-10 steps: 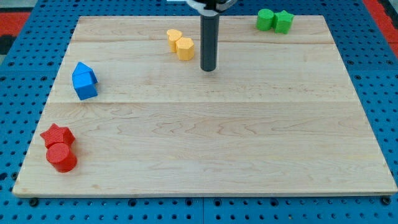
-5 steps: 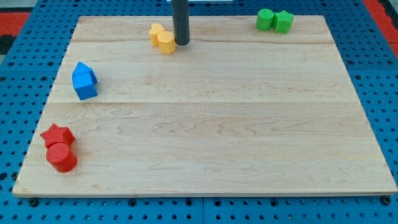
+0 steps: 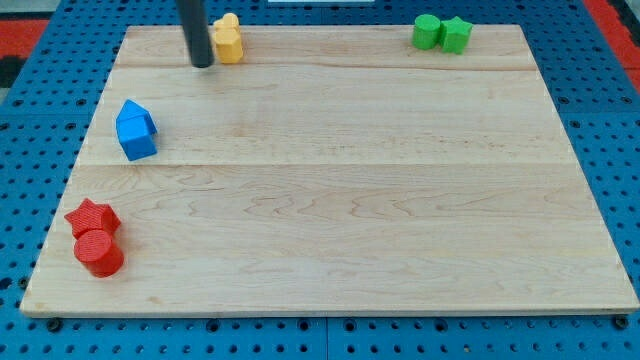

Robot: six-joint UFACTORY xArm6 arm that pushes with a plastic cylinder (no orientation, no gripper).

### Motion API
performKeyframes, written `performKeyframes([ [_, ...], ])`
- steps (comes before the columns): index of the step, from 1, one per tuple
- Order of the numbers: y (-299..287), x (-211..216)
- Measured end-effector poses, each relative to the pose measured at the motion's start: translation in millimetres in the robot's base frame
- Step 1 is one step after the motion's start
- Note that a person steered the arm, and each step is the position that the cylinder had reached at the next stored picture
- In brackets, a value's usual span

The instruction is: Place the yellow blocks at the top center

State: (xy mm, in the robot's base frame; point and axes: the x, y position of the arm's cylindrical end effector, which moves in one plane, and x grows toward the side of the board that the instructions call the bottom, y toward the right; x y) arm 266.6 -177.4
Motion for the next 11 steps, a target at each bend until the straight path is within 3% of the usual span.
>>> performKeyframes([
  [2,1.7,-74.5],
  [4,120.4,-40.3],
  [5,67.8,-41.5],
  [6,37.3,-75.0],
  [7,50.8,-75.1],
  [8,111.1,-65.7],
  [10,63.4,-57.4],
  [11,13.3,-14.7],
])
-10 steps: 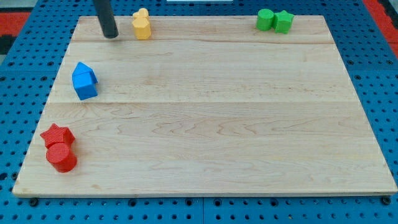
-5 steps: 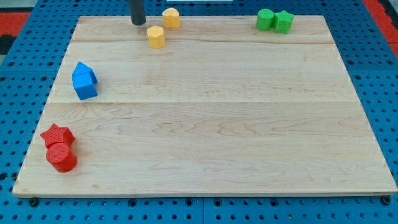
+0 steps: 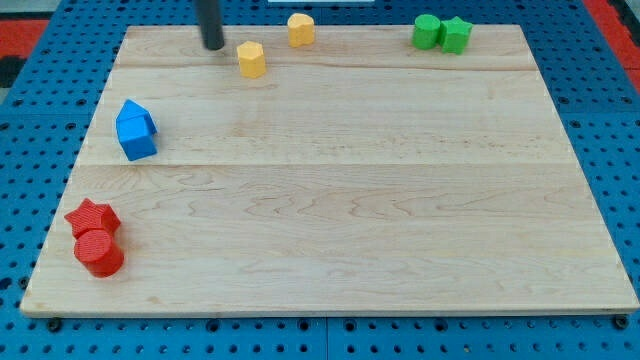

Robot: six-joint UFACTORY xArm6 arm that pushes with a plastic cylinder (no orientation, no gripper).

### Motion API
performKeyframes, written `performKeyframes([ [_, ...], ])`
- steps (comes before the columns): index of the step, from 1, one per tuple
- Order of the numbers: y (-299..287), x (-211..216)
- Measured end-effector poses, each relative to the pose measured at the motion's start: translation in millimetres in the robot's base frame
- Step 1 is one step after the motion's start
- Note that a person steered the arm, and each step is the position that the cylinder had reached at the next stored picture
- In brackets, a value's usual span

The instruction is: Place the yellow blocks at the top center

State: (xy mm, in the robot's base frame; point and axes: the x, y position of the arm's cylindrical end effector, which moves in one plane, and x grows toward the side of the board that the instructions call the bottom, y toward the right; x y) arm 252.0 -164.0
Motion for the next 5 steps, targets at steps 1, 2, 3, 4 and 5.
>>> performKeyframes([
  [1,18.3,33.2],
  [2,126.1,26.4],
  [3,167.3,15.6],
  [4,153.2,20.8],
  [5,122.3,41.5],
])
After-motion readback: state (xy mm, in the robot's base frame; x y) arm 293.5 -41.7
